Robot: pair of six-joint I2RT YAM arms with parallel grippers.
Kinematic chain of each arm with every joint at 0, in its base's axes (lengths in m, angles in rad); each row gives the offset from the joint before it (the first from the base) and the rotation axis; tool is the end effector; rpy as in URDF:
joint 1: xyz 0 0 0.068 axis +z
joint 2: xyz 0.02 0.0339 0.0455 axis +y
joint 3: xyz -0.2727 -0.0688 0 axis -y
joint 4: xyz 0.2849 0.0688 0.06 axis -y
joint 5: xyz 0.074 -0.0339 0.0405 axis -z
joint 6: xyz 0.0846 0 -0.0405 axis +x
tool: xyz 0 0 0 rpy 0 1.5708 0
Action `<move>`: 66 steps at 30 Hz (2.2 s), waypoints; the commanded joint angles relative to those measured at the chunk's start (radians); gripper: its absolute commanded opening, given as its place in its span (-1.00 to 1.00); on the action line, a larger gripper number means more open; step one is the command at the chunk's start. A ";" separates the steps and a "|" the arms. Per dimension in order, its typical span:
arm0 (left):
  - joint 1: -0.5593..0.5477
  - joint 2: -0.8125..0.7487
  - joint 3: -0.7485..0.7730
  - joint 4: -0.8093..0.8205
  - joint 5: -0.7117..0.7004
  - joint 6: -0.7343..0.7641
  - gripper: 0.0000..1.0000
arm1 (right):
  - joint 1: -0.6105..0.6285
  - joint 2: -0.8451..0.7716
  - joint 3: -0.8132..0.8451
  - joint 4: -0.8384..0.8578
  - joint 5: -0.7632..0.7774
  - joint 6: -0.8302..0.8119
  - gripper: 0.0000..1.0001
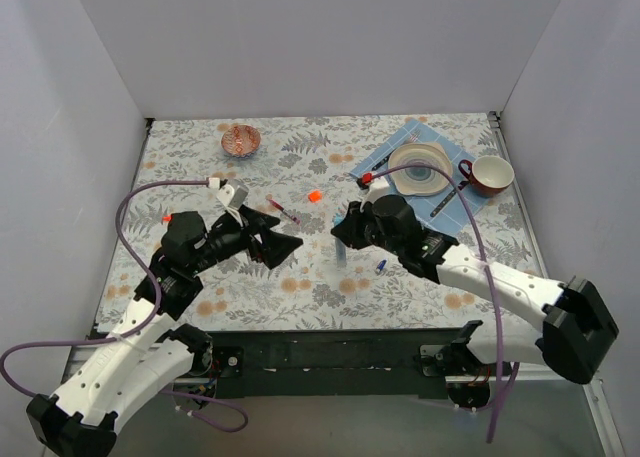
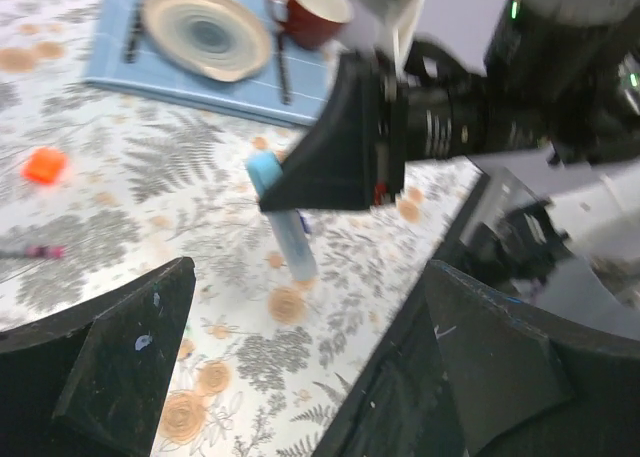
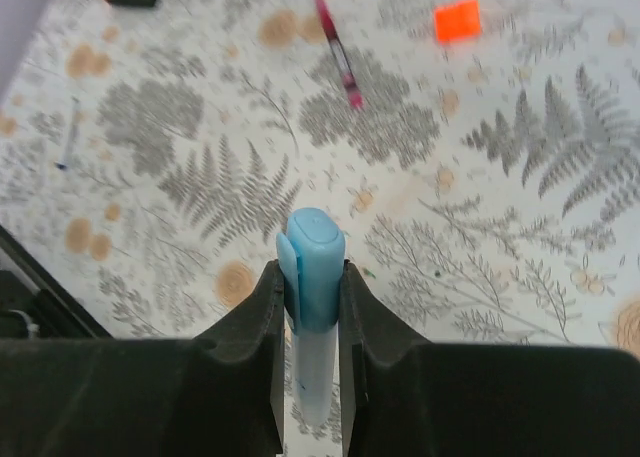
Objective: Insert the pens into the pen caps
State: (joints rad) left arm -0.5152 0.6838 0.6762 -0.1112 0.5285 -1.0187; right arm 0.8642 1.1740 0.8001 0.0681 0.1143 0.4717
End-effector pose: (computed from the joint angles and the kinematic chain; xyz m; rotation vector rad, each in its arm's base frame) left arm 0.1878 -0.1554 0.3262 -0.0312 1.9454 -1.5341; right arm 0.2362 0.2618 0.2692 -0.3007 1.9328 0.7994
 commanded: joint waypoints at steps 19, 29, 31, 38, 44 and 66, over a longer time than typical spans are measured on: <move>-0.002 0.030 0.091 -0.257 -0.932 -0.090 0.96 | -0.139 0.447 0.019 0.081 -0.176 0.146 -0.51; -0.002 0.062 0.098 -0.321 -1.067 -0.136 0.96 | -0.140 0.398 0.073 -0.039 -0.051 0.111 0.09; -0.002 0.101 0.108 -0.362 -1.152 -0.152 0.96 | -0.140 0.366 0.083 -0.056 -0.048 0.091 0.11; 0.076 0.246 0.126 -0.441 -1.236 -0.241 0.92 | -0.140 0.210 0.070 -0.056 -0.108 0.038 0.06; 0.358 0.442 0.160 -0.493 -1.080 -0.250 0.83 | -0.139 0.056 -0.056 0.034 -0.266 0.083 0.03; 0.833 0.689 0.114 -0.404 -0.858 -0.210 0.60 | -0.139 -0.063 -0.102 0.047 -0.403 0.094 -0.04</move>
State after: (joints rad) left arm 0.3126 1.3716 0.8028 -0.5438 -0.3870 -1.2449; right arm 0.7269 1.1252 0.6724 0.1051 -0.2638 0.5613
